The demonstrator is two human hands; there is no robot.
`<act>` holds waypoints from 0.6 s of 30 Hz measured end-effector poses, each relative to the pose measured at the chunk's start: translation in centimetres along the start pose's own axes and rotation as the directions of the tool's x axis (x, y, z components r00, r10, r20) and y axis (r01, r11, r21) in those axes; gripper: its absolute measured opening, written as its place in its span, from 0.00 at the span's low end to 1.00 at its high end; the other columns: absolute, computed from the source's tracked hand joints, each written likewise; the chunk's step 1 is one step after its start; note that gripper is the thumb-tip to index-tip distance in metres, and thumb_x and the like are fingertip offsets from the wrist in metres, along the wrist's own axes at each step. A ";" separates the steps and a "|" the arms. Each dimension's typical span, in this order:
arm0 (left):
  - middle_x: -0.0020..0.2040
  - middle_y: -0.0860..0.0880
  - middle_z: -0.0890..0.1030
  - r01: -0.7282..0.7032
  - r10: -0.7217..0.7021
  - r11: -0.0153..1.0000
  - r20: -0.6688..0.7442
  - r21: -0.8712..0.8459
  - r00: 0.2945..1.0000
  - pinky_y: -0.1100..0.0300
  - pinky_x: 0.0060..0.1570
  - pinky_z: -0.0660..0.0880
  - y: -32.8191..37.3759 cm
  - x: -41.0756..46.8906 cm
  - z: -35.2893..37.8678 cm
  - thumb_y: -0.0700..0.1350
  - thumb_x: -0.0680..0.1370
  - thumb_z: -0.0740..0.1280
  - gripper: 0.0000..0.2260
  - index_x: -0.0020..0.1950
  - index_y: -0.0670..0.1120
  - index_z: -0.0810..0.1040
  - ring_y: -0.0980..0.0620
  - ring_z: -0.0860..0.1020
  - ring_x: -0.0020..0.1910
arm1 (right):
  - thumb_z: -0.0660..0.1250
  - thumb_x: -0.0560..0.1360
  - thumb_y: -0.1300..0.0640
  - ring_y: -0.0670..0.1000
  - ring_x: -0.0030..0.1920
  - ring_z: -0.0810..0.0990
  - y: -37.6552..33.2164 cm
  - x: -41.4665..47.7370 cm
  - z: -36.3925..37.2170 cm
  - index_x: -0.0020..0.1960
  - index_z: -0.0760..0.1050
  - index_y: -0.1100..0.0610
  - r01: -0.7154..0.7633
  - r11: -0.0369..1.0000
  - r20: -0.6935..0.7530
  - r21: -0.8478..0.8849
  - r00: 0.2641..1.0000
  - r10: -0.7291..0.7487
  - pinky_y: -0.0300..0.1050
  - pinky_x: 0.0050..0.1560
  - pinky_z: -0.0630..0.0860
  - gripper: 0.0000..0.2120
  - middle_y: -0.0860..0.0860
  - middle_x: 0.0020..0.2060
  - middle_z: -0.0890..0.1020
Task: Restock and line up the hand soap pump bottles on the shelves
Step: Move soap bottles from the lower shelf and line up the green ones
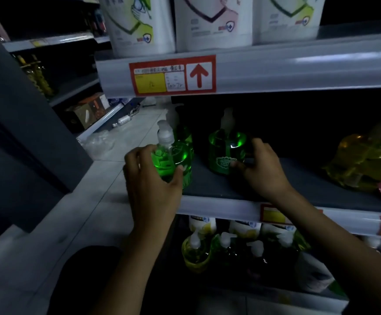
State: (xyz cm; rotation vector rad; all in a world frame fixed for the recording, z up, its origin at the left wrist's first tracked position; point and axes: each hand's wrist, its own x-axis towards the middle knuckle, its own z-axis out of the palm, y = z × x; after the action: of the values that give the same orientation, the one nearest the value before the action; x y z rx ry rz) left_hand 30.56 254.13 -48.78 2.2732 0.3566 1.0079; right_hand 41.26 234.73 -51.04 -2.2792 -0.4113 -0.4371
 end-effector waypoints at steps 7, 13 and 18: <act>0.66 0.51 0.67 0.020 -0.020 1.000 0.066 -0.004 0.998 0.61 0.53 0.68 -1.3 0.0 1.0 0.49 0.71 0.75 0.32 0.71 0.48 0.65 0.51 0.70 0.64 | 0.74 0.72 0.58 0.60 0.58 0.78 -1.4 1.4 1.9 0.70 0.67 0.60 0.063 0.997 -0.010 0.034 0.998 -0.062 0.43 0.53 0.73 0.30 0.59 0.58 0.79; 0.68 0.53 0.66 0.038 -0.037 0.999 0.056 -0.017 0.998 0.59 0.55 0.70 -1.4 -0.4 1.1 0.50 0.72 0.74 0.32 0.73 0.49 0.64 0.52 0.69 0.66 | 0.74 0.72 0.57 0.59 0.57 0.79 -1.8 1.7 2.4 0.70 0.68 0.59 0.069 0.997 0.002 0.033 0.998 -0.069 0.44 0.53 0.75 0.29 0.58 0.57 0.81; 0.68 0.52 0.66 0.032 -0.030 0.999 0.063 -0.031 0.998 0.62 0.55 0.68 -1.4 -0.6 1.1 0.49 0.73 0.73 0.31 0.72 0.48 0.64 0.53 0.68 0.66 | 0.72 0.74 0.54 0.60 0.61 0.75 -1.9 1.7 2.6 0.72 0.63 0.58 0.050 0.999 0.082 -0.019 0.995 -0.048 0.53 0.58 0.75 0.31 0.59 0.60 0.77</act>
State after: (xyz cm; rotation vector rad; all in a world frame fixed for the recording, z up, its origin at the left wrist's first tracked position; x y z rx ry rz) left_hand 31.00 254.42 -50.58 2.2578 0.3454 0.9178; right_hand 42.43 238.12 -50.84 -2.3172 -0.5068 -0.3752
